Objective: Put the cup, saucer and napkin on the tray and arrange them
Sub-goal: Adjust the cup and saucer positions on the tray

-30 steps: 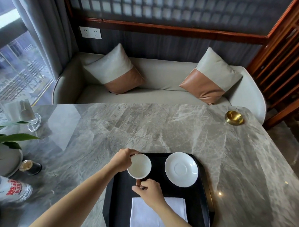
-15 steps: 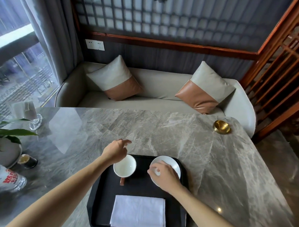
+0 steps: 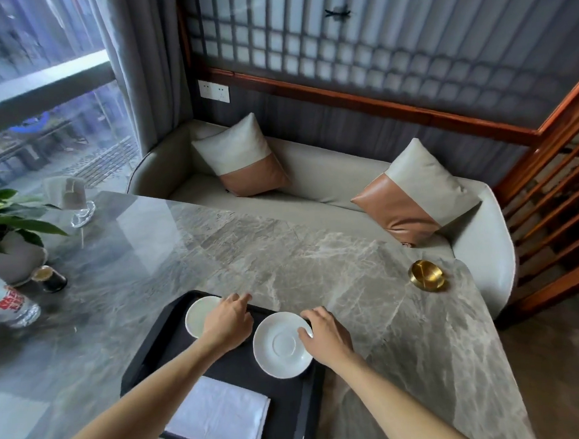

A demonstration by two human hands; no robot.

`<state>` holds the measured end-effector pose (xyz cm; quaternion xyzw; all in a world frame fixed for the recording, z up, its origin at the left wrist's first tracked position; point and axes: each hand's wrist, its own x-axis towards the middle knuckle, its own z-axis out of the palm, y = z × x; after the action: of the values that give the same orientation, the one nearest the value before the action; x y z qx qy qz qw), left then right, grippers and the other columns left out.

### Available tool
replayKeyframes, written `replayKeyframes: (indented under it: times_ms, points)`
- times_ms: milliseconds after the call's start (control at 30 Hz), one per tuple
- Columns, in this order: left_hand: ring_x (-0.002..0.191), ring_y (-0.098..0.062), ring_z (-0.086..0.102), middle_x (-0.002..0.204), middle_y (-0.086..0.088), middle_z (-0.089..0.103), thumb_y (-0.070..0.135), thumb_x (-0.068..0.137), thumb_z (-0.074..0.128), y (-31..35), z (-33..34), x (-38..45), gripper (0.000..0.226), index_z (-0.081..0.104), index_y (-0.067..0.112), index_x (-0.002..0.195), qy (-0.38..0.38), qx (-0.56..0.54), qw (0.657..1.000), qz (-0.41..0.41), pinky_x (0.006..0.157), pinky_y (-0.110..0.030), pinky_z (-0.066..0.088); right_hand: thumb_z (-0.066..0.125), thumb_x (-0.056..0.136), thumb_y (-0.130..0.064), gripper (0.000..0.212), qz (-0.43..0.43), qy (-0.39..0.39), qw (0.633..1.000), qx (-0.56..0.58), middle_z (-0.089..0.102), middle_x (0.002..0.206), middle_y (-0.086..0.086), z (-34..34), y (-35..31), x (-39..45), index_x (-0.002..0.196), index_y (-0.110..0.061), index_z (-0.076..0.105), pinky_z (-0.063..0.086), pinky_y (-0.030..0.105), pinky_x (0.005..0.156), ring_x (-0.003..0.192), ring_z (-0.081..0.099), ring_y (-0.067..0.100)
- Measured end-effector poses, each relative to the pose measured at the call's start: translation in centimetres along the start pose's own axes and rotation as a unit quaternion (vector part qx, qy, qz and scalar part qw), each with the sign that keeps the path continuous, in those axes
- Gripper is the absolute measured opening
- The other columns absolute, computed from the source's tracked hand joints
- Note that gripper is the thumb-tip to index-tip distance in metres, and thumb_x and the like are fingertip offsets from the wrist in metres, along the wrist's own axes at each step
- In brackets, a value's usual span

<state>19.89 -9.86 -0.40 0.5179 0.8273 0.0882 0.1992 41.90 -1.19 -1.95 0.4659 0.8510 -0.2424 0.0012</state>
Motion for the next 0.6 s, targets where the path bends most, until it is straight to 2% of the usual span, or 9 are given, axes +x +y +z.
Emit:
replayKeyframes:
  times_ms: [100, 200, 300, 433, 533, 600]
  points:
    - [0.111, -0.03, 0.06, 0.119, -0.006, 0.059, 0.028, 0.09, 0.049, 1.3, 2.3, -1.1, 0.039, 0.051, 0.019, 0.128, -0.012, 0.013, 0.999, -0.037, 0.079, -0.042, 0.055, 0.053, 0.095, -0.038, 0.036, 0.0, -0.027, 0.999, -0.018, 0.054, 0.128, -0.004, 0.7, 1.6, 0.4, 0.129, -0.027, 0.053, 0.053, 0.037, 0.088, 0.12, 0.054, 0.019]
    - [0.108, -0.029, 0.061, 0.115, -0.005, 0.058, 0.031, 0.089, 0.049, 2.2, 4.6, -2.2, 0.035, 0.05, 0.018, 0.121, -0.043, 0.048, 0.996, -0.066, 0.076, -0.043, 0.053, 0.053, 0.095, -0.032, 0.04, -0.003, -0.052, 0.998, -0.03, 0.052, 0.131, 0.0, 1.4, 2.5, 0.9, 0.134, -0.025, 0.047, 0.051, 0.039, 0.09, 0.123, 0.051, 0.023]
    - [0.107, -0.027, 0.06, 0.117, -0.004, 0.055, 0.033, 0.089, 0.052, 2.6, 6.5, -2.8, 0.032, 0.047, 0.017, 0.117, -0.063, 0.035, 0.992, -0.105, 0.075, -0.041, 0.052, 0.052, 0.095, -0.028, 0.043, -0.013, -0.07, 0.996, -0.046, 0.053, 0.132, 0.003, 1.9, 2.9, 1.8, 0.137, -0.022, 0.045, 0.049, 0.039, 0.093, 0.124, 0.051, 0.025]
    - [0.105, -0.033, 0.063, 0.121, -0.009, 0.046, 0.029, 0.089, 0.058, 2.6, 8.7, -2.9, 0.052, 0.036, 0.017, 0.135, -0.083, -0.01, 0.991, -0.106, 0.082, -0.044, 0.055, 0.052, 0.095, -0.022, 0.044, -0.016, -0.089, 0.994, -0.066, 0.056, 0.133, 0.007, 2.8, 3.1, 2.6, 0.138, -0.019, 0.044, 0.049, 0.041, 0.096, 0.123, 0.056, 0.029]
    - [0.097, -0.039, 0.066, 0.124, -0.01, 0.041, 0.022, 0.087, 0.062, 2.4, 10.2, -3.0, 0.069, 0.027, 0.018, 0.146, -0.068, -0.073, 0.989, -0.113, 0.086, -0.047, 0.055, 0.051, 0.096, -0.019, 0.047, -0.022, -0.096, 0.992, -0.083, 0.053, 0.136, 0.008, 3.2, 3.2, 2.9, 0.142, -0.017, 0.041, 0.047, 0.042, 0.099, 0.125, 0.054, 0.03]
    - [0.099, -0.037, 0.064, 0.126, -0.008, 0.037, 0.02, 0.084, 0.065, 1.9, 10.9, -3.1, 0.078, 0.024, 0.021, 0.151, -0.061, -0.105, 0.985, -0.124, 0.09, -0.044, 0.054, 0.051, 0.097, -0.017, 0.048, -0.027, -0.1, 0.991, -0.091, 0.051, 0.137, 0.008, 3.5, 3.3, 3.0, 0.144, -0.017, 0.039, 0.047, 0.041, 0.099, 0.126, 0.052, 0.03]
